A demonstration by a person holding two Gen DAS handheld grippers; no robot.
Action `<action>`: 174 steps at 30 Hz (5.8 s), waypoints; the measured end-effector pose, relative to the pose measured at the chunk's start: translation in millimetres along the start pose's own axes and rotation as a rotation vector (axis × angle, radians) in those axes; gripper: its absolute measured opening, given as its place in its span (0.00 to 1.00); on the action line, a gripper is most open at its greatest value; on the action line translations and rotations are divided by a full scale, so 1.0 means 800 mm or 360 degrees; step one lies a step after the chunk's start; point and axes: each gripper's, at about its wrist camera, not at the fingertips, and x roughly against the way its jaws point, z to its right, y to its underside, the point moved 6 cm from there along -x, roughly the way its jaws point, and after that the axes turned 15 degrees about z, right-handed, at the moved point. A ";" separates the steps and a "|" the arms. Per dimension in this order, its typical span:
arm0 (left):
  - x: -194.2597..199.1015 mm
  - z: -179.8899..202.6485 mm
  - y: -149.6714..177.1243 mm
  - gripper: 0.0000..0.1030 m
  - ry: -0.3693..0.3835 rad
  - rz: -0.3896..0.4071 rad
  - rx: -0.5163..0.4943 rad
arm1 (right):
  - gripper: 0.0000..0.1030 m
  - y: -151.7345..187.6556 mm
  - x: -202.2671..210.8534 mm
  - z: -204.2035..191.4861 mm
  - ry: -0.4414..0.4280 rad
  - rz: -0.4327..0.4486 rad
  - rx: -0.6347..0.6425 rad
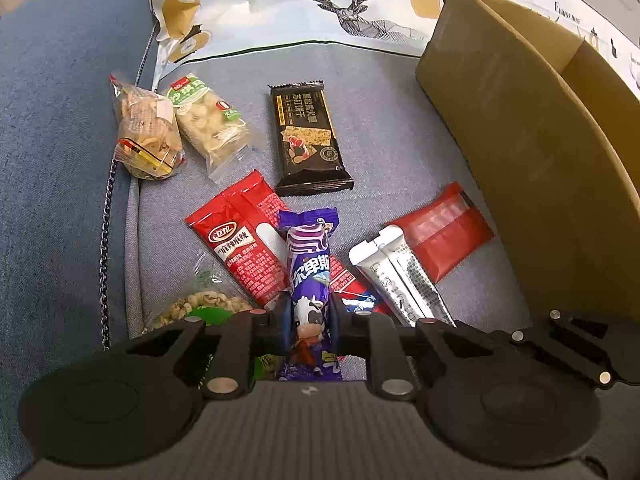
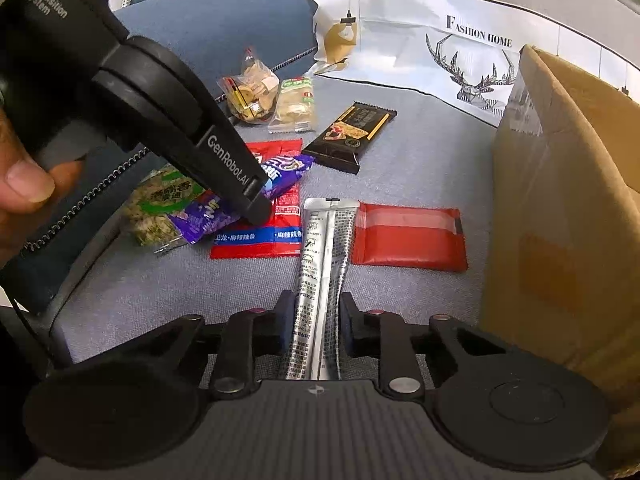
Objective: Organize snacks
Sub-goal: 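Grasp the purple cow-print bar with the left tool while the right tool grasps the silver packet, then carry the purple bar in the left tool while the right tool carries the silver packet over the box, then open the left tool over the box while the right tool opens, dropping both snacks, then move both open tools back toward the snack pile, then grasp the small red packet with the right tool while the left tool grasps the clear cookie bag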
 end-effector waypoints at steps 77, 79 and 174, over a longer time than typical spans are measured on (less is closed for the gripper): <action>0.114 0.271 -0.134 0.17 0.0382 0.1169 -0.0059 | 0.17 -0.093 0.224 0.309 0.0823 0.0634 0.0030; 0.111 0.277 -0.132 0.17 0.0397 0.1165 -0.0073 | 0.17 -0.093 0.221 0.311 0.0834 0.0623 0.0027; 0.029 -0.078 -0.088 0.39 -0.0606 0.0630 -0.0067 | 0.79 -0.046 -0.071 0.062 0.0859 0.0050 -0.1061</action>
